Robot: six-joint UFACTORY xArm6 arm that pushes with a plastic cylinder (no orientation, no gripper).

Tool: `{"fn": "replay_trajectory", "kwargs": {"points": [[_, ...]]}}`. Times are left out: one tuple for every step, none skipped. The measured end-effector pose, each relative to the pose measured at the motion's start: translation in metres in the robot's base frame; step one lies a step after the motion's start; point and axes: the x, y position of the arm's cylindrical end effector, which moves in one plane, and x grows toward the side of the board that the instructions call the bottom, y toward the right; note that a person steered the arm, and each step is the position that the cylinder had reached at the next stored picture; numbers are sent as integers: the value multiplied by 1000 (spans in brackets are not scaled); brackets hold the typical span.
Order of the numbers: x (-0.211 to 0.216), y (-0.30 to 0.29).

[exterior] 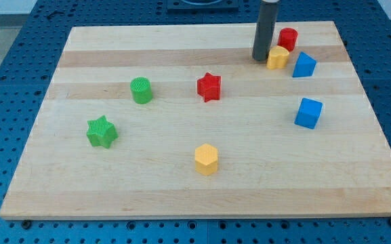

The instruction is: Move yellow heart to blue triangle

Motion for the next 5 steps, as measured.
{"fn": "replay_trajectory", "kwargs": {"points": [[-1,9],[-1,-2],[-1,-34],[7,-43],[22,-43]]}}
